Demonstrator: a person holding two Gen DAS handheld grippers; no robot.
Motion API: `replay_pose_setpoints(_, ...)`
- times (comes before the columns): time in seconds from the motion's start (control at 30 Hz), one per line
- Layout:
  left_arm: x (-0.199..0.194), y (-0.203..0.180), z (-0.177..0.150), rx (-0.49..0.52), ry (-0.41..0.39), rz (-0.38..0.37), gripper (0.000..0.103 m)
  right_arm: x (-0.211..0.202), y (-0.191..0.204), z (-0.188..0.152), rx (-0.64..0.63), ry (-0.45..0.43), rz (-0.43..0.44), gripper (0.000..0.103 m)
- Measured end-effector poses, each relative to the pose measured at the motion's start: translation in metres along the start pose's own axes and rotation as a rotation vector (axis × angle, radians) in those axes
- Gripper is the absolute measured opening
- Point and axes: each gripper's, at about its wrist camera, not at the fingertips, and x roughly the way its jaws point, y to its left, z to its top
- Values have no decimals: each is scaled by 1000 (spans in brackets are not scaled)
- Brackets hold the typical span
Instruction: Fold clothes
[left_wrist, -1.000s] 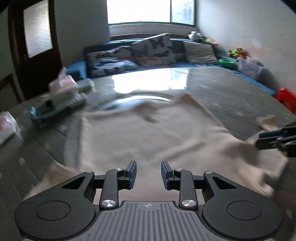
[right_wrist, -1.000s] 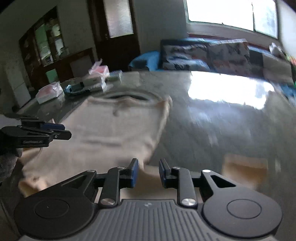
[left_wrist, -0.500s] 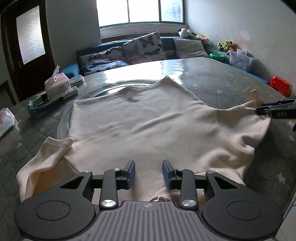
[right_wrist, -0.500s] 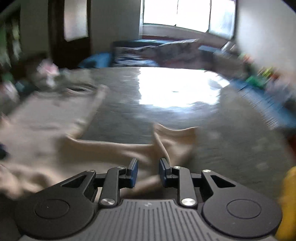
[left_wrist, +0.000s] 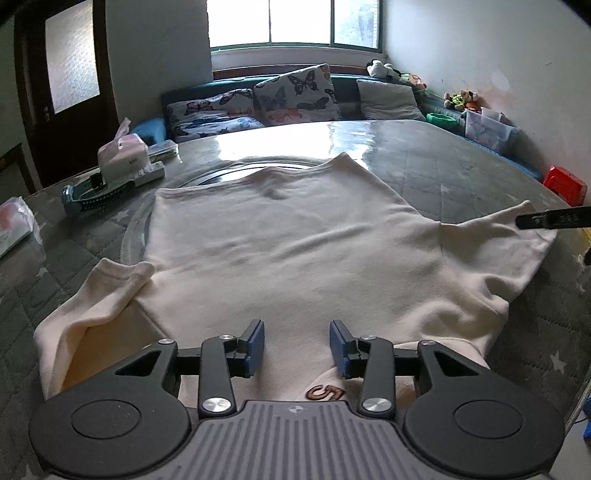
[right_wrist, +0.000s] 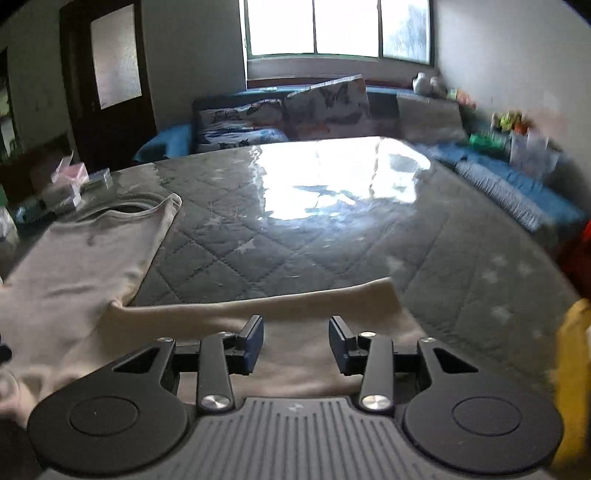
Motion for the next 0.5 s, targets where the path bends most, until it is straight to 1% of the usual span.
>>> replay_pose_setpoints(0.1, -6, 14, 1, -35, -9, 15, 42, 6, -2, 4, 28, 10, 36, 40)
replay_pose_setpoints(0.2, -11, 37, 1, -100, -11, 38, 42, 11, -5, 8, 55, 21, 73, 45)
replay_pose_setpoints(0.33, -14, 63, 0, -142, -9, 98, 42, 14, -3, 9, 56, 24, 82, 53)
replay_pose_setpoints(0.5, -14, 85, -7, -152, 4, 210, 42, 15, 0, 9, 45, 25, 79, 56)
